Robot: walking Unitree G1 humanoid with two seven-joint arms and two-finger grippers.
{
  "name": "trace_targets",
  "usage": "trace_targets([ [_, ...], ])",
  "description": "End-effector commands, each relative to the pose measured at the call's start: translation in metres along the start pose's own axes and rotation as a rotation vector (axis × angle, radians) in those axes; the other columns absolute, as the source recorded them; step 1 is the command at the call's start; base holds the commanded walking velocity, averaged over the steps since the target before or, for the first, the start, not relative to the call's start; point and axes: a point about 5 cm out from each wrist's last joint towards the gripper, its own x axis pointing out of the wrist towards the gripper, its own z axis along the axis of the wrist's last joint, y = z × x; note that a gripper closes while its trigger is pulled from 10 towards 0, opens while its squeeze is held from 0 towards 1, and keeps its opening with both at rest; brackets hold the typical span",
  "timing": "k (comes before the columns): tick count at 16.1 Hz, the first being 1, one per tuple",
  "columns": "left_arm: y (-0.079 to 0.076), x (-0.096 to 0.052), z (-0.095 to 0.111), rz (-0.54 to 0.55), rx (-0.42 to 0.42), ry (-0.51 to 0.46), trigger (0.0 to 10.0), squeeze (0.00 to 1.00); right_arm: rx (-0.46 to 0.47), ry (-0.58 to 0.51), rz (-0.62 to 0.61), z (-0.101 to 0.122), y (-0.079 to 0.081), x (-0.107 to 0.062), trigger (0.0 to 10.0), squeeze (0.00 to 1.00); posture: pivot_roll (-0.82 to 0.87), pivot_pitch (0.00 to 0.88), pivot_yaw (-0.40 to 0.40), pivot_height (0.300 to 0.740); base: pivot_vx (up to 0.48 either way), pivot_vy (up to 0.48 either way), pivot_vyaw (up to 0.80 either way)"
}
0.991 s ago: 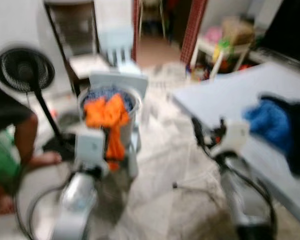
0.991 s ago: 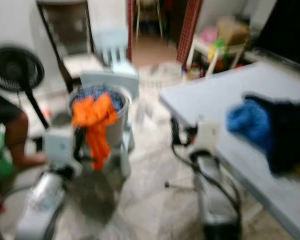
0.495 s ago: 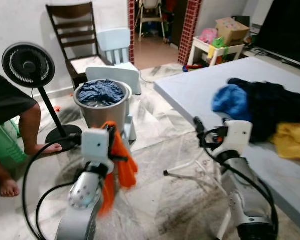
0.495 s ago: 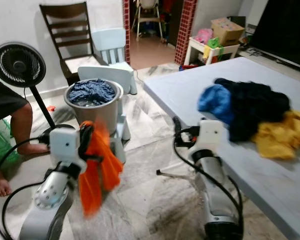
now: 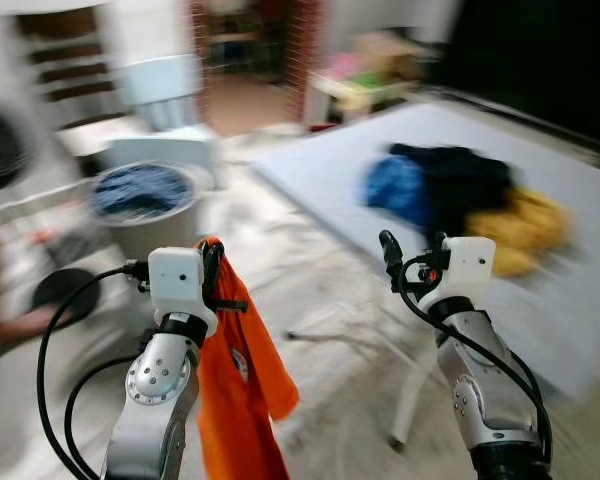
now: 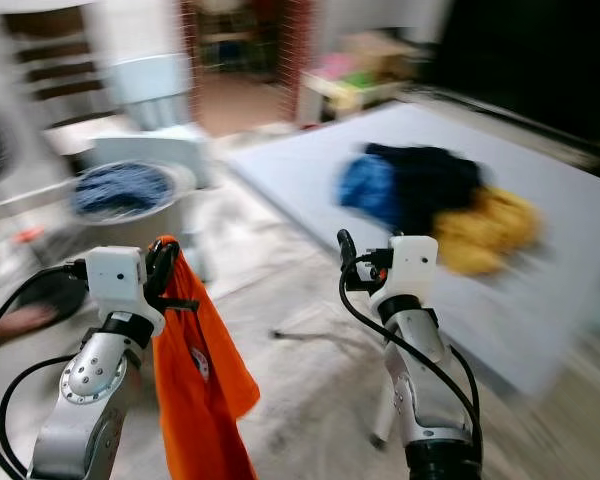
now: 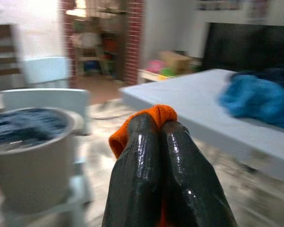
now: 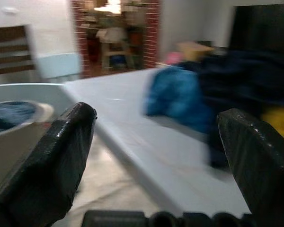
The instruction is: Hang hanger
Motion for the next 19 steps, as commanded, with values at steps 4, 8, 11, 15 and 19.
trace_targets([
  [4, -0.0035, 0.0054, 0.0039, -0.02, -0.014, -0.017, 10.0, 0.0, -0.006, 0.011, -0.01, -0.001, -0.0038, 0.0016, 10.0, 0.0, 0.05, 0.006, -0.087, 0.74, 0.0, 0.204, -0.8],
  [8, -0.003, 0.0063, 0.0037, -0.018, -0.014, -0.016, 10.0, 0.0, -0.006, 0.012, -0.01, -0.0015, -0.0037, 0.0022, 10.0, 0.0, 0.05, 0.004, -0.087, 0.74, 0.0, 0.293, -0.13],
  [11, -0.0025, 0.0069, 0.0042, -0.014, -0.021, -0.017, 10.0, 0.0, -0.007, 0.011, -0.009, -0.0015, -0.0038, 0.003, 10.0, 0.0, 0.05, 0.005, -0.084, 0.74, 0.0, 0.326, 0.0],
  [15, -0.003, 0.0072, 0.0046, -0.013, -0.023, -0.019, 10.0, 0.0, -0.009, 0.014, -0.008, -0.0021, -0.0042, 0.0025, 10.0, 0.0, 0.05, 0.009, -0.089, 0.74, 0.0, 0.329, 0.0],
  [19, -0.0028, 0.0068, 0.0034, -0.009, -0.023, -0.014, 10.0, 0.0, -0.012, 0.017, -0.005, -0.0027, -0.0046, 0.0021, 10.0, 0.0, 0.05, 0.012, -0.094, 0.74, 0.0, 0.334, 0.0],
])
